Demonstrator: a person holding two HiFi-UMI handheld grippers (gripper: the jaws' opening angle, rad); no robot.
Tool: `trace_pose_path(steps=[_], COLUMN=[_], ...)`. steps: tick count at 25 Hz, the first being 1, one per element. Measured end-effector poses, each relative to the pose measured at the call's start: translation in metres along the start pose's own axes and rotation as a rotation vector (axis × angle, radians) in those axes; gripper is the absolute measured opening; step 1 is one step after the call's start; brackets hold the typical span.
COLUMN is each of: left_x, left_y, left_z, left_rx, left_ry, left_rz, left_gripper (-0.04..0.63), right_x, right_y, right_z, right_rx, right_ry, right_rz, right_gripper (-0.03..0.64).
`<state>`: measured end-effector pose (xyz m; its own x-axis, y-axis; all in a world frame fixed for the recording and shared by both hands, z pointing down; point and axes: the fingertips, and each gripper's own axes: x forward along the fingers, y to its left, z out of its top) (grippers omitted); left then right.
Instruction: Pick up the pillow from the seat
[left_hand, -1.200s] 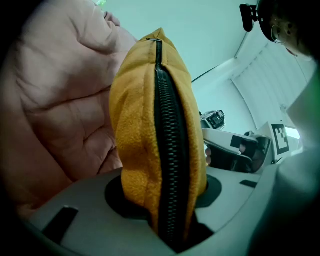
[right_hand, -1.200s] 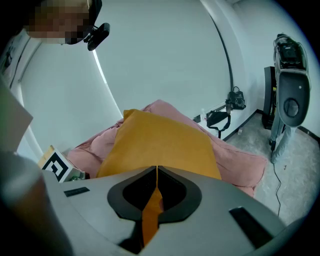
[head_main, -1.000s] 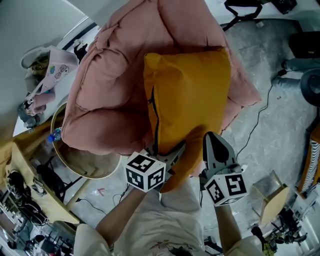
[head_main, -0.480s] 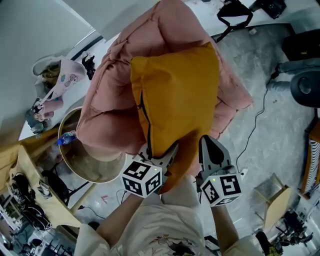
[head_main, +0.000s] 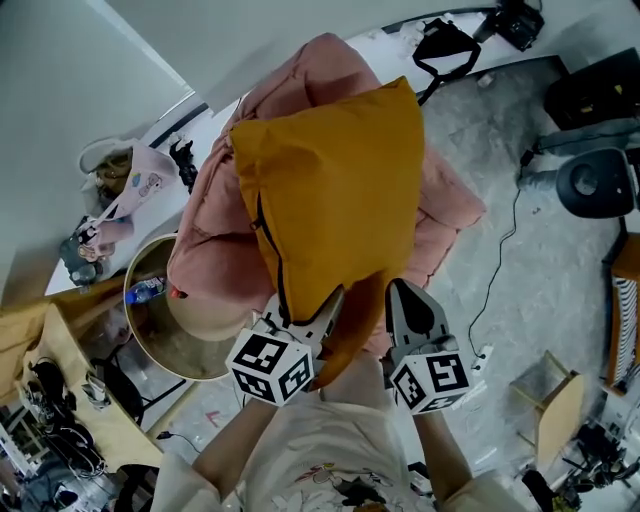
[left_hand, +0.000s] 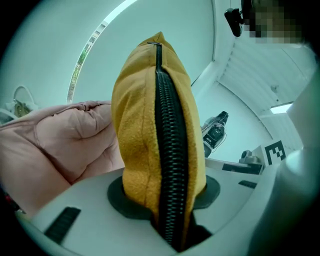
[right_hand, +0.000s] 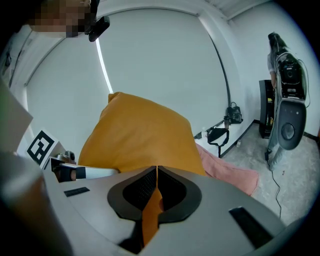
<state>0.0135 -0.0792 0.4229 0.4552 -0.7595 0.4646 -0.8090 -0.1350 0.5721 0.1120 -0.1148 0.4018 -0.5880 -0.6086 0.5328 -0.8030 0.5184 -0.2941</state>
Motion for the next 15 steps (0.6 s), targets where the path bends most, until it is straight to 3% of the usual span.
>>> trace_pose_path(steps=[15], left_x=[-0.054], left_y=[-0.039], left_z=[0.052], left_rx=[0.074], left_ry=[-0.13], left_rz=[0.045], left_gripper=[0.152], right_x=[-0.054], right_y=[0.028], right_z=[0.035], right_rx=[-0.049], right_ry=[-0.108], right_rz=[0.021], right_gripper=[0.023])
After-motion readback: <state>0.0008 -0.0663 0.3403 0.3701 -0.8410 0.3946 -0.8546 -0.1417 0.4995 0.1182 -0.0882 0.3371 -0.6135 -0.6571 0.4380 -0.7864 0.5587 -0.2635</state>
